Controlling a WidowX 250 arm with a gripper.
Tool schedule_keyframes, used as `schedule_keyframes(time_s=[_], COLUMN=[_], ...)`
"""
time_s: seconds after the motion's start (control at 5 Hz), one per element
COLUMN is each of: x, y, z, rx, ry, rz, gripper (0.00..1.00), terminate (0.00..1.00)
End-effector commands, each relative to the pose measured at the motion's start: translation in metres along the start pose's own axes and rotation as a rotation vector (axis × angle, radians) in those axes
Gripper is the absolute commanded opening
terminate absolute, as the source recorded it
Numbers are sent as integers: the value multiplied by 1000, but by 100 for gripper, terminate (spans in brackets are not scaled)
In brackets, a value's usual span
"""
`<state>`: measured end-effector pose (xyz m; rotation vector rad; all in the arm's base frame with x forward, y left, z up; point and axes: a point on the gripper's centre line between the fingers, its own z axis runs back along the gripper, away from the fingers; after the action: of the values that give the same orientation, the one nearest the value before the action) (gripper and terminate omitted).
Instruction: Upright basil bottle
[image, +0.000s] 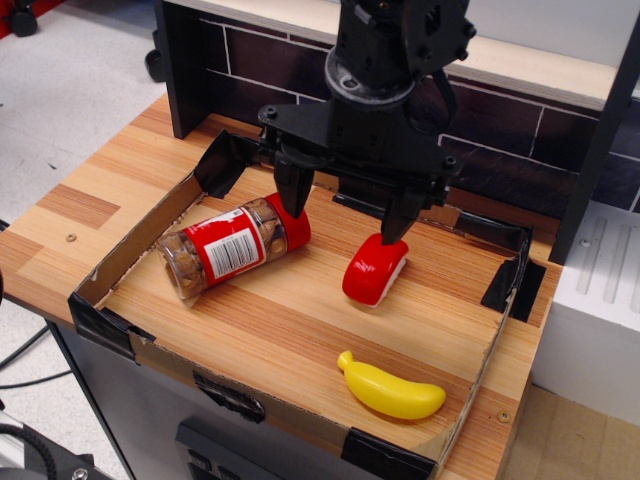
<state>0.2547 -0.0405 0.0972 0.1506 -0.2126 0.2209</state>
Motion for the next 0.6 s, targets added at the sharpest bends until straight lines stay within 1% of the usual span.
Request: schedule_keyframes(time_s=[0.0,0.2,0.4], x=[0,11,22], y=[0,13,25], z=[0,4,2], rx=[0,25,-1], ry=[0,51,108], rz=[0,-92,-208], gripper=[100,100,100], terminate=[0,0,0])
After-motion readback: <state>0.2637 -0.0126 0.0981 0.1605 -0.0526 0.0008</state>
